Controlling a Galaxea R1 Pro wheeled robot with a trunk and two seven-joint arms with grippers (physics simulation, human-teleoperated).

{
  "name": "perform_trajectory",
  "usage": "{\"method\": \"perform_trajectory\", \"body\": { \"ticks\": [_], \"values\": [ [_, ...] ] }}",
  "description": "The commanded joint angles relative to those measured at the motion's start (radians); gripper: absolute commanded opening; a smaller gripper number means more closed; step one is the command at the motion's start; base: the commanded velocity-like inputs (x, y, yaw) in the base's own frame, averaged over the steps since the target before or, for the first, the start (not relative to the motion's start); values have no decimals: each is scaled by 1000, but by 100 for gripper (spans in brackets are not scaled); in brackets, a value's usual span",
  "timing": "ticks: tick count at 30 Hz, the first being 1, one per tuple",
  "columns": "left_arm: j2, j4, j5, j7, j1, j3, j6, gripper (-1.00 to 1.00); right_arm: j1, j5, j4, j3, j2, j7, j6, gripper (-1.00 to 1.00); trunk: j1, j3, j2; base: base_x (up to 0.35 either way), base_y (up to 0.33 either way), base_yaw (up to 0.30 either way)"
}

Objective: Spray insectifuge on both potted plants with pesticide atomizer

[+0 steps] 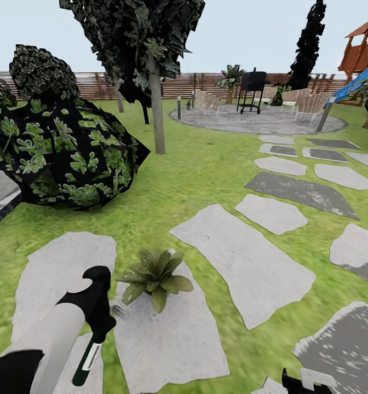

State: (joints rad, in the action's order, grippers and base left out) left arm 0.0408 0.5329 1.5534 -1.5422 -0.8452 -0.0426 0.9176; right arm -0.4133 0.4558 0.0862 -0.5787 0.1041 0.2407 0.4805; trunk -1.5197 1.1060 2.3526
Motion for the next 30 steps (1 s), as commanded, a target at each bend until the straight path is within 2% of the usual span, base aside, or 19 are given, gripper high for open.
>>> {"method": "perform_trajectory", "body": {
  "ticks": [1, 15, 22, 28, 30],
  "values": [
    [-2, 1, 10, -7, 0, -8, 10, -100, -1, 11, -2, -6, 0, 5, 3, 100, 0, 1, 0, 0, -233, 0],
    [-3, 2, 8, -6, 0, -17, 10, -100, -1, 11, -2, -6, -3, 5, 3, 100, 0, 1, 0, 16, -266, 16],
    [-2, 4, 8, -4, 0, -20, 10, -100, -1, 11, -2, -6, -4, 5, 3, 100, 0, 1, 0, 229, -192, 241],
    [-6, 52, 6, -3, 0, -20, 12, -100, -1, 11, -2, -6, -4, 5, 3, 100, 0, 1, 0, 281, -141, 43],
    [-6, 56, -10, -3, 2, -45, 12, -100, -1, 11, -2, -6, -4, 5, 3, 100, 0, 1, 0, 232, -169, 2]
  ]
}}
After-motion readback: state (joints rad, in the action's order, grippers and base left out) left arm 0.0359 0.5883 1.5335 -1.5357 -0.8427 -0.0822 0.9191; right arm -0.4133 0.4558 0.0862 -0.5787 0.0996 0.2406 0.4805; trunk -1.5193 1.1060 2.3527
